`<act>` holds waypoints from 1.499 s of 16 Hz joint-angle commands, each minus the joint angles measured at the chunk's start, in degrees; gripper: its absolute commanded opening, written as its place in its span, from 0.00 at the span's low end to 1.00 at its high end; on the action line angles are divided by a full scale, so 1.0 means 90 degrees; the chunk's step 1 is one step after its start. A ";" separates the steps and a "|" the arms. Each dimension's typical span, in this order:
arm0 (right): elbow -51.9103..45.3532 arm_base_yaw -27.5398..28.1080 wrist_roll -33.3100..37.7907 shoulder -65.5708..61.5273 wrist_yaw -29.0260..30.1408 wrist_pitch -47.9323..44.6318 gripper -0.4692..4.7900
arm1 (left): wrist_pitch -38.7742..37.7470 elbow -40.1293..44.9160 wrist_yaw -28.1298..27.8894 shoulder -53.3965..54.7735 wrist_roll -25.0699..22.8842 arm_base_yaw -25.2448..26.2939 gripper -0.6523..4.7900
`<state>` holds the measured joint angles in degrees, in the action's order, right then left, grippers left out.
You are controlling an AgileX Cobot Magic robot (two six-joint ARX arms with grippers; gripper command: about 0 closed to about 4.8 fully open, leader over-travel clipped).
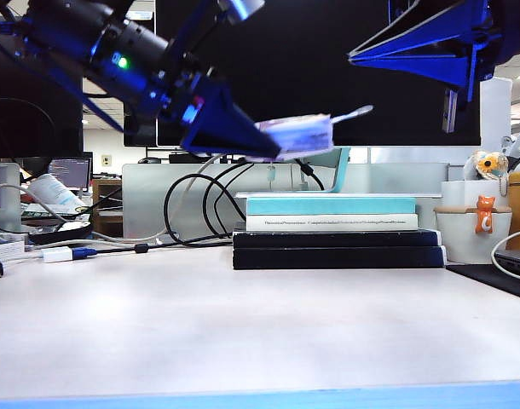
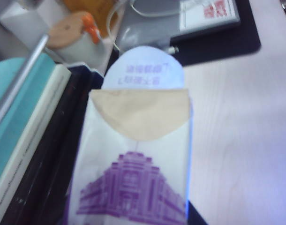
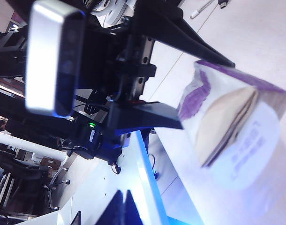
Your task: Pick up a packet of tissues from the table with the left hand, then take a tissue from it with the right hand.
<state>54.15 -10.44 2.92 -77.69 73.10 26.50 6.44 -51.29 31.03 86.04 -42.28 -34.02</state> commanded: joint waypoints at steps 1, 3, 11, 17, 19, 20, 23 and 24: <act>0.0027 -0.0007 -0.0041 0.0017 0.0012 -0.0063 0.07 | 0.0056 -0.0015 0.0223 -0.0044 0.0129 -0.0199 0.63; 0.0027 -0.0010 -0.0044 0.0017 -0.0002 -0.0075 0.07 | 0.0114 -0.0015 0.0248 -0.0046 0.0134 -0.0340 0.63; 0.0024 -0.0007 -0.0214 0.0005 -0.0500 -0.0075 0.07 | 0.0153 -0.0015 0.0435 -0.0250 0.0255 -0.0376 0.63; 0.0024 -0.0007 -0.0209 -0.0095 -0.0607 -0.0119 0.07 | 0.0345 -0.0015 0.0559 -0.0262 0.0444 -0.0376 0.63; 0.0024 -0.0010 -0.0209 -0.0095 -0.0607 -0.0129 0.07 | 0.0347 -0.0015 0.0566 -0.0257 0.0474 -0.0389 0.63; 0.0024 -0.0010 -0.0209 -0.0095 -0.0607 -0.0141 0.07 | 0.0347 -0.0015 0.0554 -0.0253 0.0488 -0.0425 0.63; 0.0024 -0.0010 -0.0211 -0.0095 -0.0607 -0.0185 0.07 | 0.0347 -0.0015 0.0578 -0.0248 0.0537 -0.0476 0.63; 0.0024 -0.0010 -0.0211 -0.0095 -0.0610 -0.0214 0.07 | 0.0347 -0.0015 0.0529 -0.0250 0.0537 -0.0520 0.63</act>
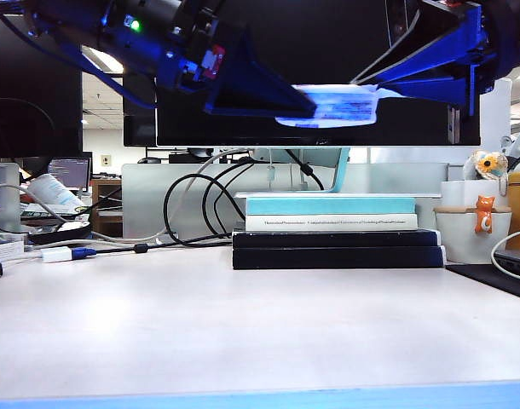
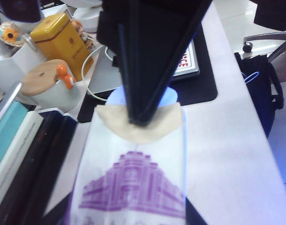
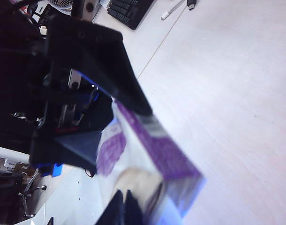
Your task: Pick up a packet of tissues from the table with the left hand, then take a tissue from it with the right hand.
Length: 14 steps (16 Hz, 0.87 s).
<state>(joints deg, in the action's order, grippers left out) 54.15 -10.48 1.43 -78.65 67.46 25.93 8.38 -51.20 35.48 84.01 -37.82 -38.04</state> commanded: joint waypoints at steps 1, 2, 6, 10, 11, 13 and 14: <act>0.0024 -0.0005 -0.0046 0.0012 0.0019 -0.0151 0.07 | 0.0126 -0.0024 0.0007 -0.0022 0.0041 -0.0073 0.63; 0.0024 -0.0005 -0.0046 0.0012 0.0017 -0.0153 0.07 | 0.0124 -0.0024 0.0007 -0.0024 0.0041 -0.0073 0.63; 0.0024 -0.0002 -0.0041 0.0012 0.0015 -0.0146 0.46 | 0.0049 -0.0024 -0.0160 -0.0022 0.0034 -0.0068 0.63; 0.0024 -0.0002 0.0058 0.0012 0.0012 -0.0146 0.47 | -0.0053 -0.0022 -0.0257 -0.0024 0.0034 -0.0063 0.63; 0.0024 -0.0002 0.0058 0.0015 0.0015 -0.0138 0.47 | -0.0075 -0.0022 -0.0260 -0.0024 0.0036 -0.0063 0.63; 0.0029 -0.0002 0.0063 0.0017 0.0015 -0.0095 0.46 | -0.0129 -0.0022 -0.0299 -0.0022 0.0032 -0.0063 0.63; 0.0029 0.0002 0.0063 0.0019 0.0015 -0.0034 0.46 | -0.0323 -0.0022 -0.0418 -0.0024 -0.0046 -0.0063 0.63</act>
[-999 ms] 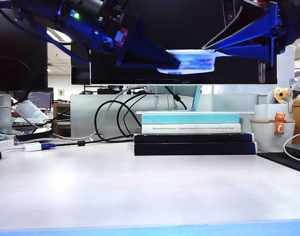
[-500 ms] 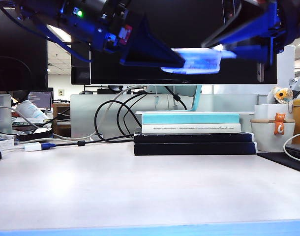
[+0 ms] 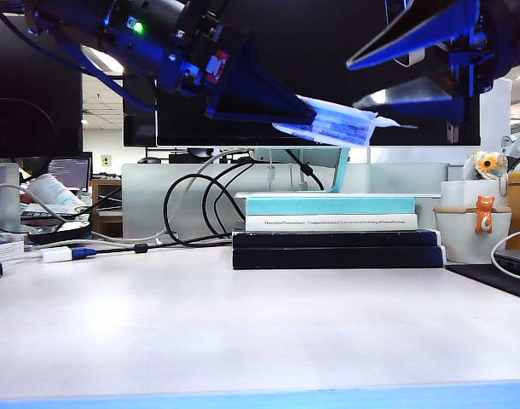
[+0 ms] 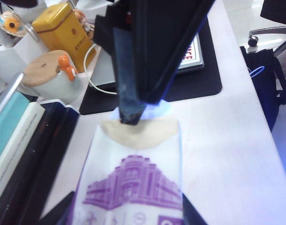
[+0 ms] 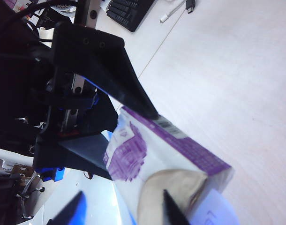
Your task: Pick up a packet of tissues from the table with the left hand, then take a tissue from it with the right hand.
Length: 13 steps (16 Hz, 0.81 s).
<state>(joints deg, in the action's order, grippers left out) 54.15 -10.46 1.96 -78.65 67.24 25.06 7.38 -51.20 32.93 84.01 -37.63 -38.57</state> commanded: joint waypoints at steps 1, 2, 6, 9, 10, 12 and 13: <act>0.0029 0.0000 0.0005 0.0019 0.0039 0.0083 0.46 | -0.0316 -0.0022 -0.0136 -0.0024 -0.0134 -0.0005 0.63; 0.0029 0.0002 0.0005 0.0019 0.0039 0.0097 0.46 | -0.0386 -0.0022 -0.0136 -0.0024 -0.0148 -0.0005 0.63; 0.0027 0.0083 -0.0029 0.0019 -0.0367 0.0262 0.46 | -0.0432 -0.0022 -0.0270 -0.0058 -0.0187 -0.0005 0.63; 0.0027 0.0151 -0.0053 0.0019 -0.0367 0.0294 0.46 | -0.0415 -0.0022 -0.0279 -0.0058 -0.0279 -0.0005 0.63; 0.0027 0.0160 -0.0053 0.0019 -0.0367 0.0294 0.46 | -0.0393 -0.0022 -0.0270 -0.0058 -0.0277 -0.0005 0.63; 0.0027 0.0160 -0.0056 0.0017 -0.0367 0.0291 0.41 | -0.0284 -0.0022 -0.0233 -0.0063 -0.0272 -0.0005 0.63; 0.0027 0.0160 -0.0058 0.0017 -0.0367 0.0291 0.41 | -0.0228 -0.0022 -0.0228 -0.0063 -0.0270 -0.0005 0.63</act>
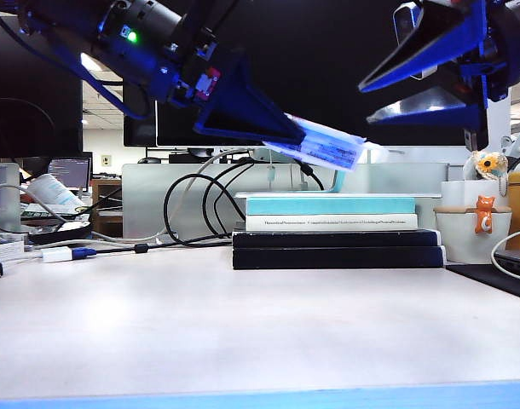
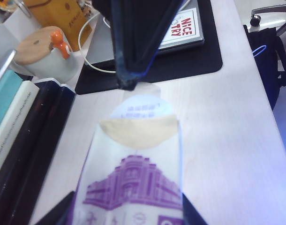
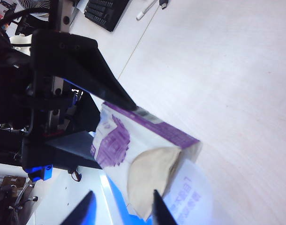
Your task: Pick up a packet of tissues from the table with the left hand, then take a tissue from it with the right hand.
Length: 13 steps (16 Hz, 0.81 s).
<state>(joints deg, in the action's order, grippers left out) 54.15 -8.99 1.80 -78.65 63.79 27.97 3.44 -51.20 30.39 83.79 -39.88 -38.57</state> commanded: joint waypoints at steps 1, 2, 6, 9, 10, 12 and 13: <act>0.0027 -0.0002 -0.0063 0.0017 0.0015 -0.0032 0.41 | 0.0352 -0.0022 0.0061 -0.0039 -0.0019 -0.0005 0.63; 0.0027 0.0007 -0.0068 0.0017 -0.0039 -0.0036 0.41 | 0.0389 -0.0022 0.0185 -0.0039 -0.0019 -0.0005 0.63; 0.0024 0.0010 -0.0114 0.0015 -0.0151 -0.0034 0.41 | 0.0391 -0.0022 0.0228 -0.0039 0.0032 -0.0007 0.63; 0.0027 0.0010 -0.0114 0.0010 -0.0151 -0.0049 0.41 | 0.0624 -0.0022 0.0452 -0.0039 0.0158 -0.0010 0.63; 0.0024 0.0010 -0.0114 0.0010 -0.0151 -0.0049 0.41 | 0.0738 -0.0022 0.0510 -0.0039 0.0211 -0.0010 0.63; 0.0027 0.0010 -0.0112 0.0010 -0.0148 -0.0046 0.41 | 0.0918 -0.0022 0.0508 -0.0039 0.0372 -0.0012 0.63; 0.0027 0.0010 -0.0112 0.0012 -0.0146 -0.0046 0.41 | 0.0899 -0.0022 0.0505 -0.0039 0.0372 -0.0012 0.63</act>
<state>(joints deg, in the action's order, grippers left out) 54.15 -8.95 1.04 -78.67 62.15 27.94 10.79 -51.22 34.48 83.77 -37.12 -38.61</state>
